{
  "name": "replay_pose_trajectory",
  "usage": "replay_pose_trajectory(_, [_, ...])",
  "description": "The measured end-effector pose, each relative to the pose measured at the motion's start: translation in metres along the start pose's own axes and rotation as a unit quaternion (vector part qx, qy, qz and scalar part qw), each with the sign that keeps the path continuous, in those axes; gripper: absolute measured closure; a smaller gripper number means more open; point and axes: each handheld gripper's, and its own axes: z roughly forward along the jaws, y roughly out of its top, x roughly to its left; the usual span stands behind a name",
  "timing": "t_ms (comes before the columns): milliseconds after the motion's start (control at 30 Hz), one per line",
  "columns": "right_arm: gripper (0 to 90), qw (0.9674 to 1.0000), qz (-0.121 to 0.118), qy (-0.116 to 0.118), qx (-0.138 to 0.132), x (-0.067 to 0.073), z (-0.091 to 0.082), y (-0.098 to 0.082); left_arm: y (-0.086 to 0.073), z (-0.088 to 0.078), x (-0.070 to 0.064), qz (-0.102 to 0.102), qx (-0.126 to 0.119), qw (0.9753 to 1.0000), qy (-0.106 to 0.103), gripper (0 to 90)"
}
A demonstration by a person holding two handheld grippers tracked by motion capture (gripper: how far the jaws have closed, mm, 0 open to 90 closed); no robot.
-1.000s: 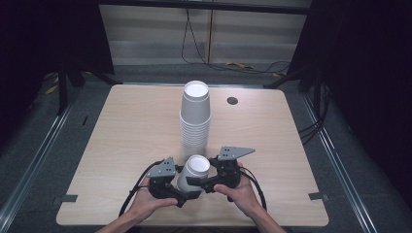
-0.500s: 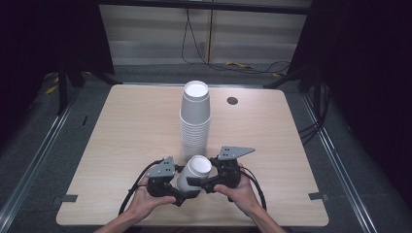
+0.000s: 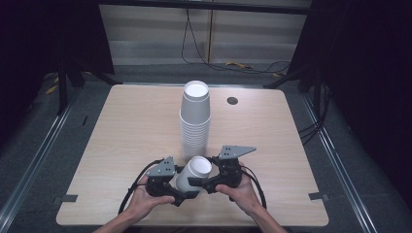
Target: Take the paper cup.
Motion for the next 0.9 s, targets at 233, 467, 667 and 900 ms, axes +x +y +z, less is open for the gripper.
replay_pose_trajectory(233, [13.8,1.0000,0.000,0.001,-0.001,-0.001,-0.003,0.000,0.000,-0.004,0.000,0.003,0.008,1.0000,0.000,14.5])
replay_pose_trajectory(467, [13.7,1.0000,-0.002,-0.002,-0.004,-0.002,-0.007,0.002,0.001,-0.009,0.002,0.006,0.016,0.9998,0.006,14.7])
replay_pose_trajectory(667, [13.7,1.0000,-0.002,-0.007,-0.007,-0.005,-0.013,0.004,0.003,-0.013,0.004,0.004,0.020,0.9998,0.009,14.8])
replay_pose_trajectory(900, [13.7,1.0000,-0.002,-0.007,-0.004,-0.007,-0.018,0.005,0.005,-0.017,0.006,0.003,0.037,0.9992,0.017,14.9])
